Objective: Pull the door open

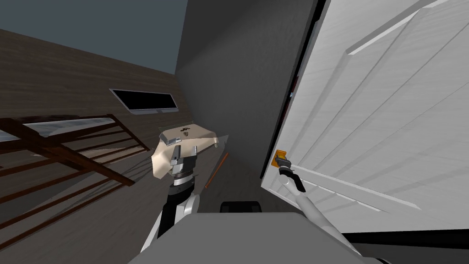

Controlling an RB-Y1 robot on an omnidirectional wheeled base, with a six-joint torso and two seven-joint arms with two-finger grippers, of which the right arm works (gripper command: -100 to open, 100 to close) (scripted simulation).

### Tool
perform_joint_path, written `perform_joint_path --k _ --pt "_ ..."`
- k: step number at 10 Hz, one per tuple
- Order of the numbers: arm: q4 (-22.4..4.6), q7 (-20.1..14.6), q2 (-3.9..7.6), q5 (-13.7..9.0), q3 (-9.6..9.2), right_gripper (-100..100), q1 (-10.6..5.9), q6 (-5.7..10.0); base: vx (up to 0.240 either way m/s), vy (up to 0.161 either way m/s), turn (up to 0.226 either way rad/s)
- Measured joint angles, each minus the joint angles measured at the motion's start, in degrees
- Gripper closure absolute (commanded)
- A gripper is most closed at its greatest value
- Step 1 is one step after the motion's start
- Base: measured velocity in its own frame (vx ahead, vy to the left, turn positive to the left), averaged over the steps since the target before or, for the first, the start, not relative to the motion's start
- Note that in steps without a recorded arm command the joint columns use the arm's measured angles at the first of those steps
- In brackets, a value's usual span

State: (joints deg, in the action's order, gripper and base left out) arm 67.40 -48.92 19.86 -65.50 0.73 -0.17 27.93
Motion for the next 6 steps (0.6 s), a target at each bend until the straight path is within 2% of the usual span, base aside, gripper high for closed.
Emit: perform_joint_path --k 2,6 --pt "0.24 -0.64 0.07 0.30 -0.98 100 0.26 -0.41 -0.157 -0.005 0.064" --pt "1.64 -2.70 1.68 0.93 -3.12 100 1.13 -0.66 -0.252 -0.025 0.130"
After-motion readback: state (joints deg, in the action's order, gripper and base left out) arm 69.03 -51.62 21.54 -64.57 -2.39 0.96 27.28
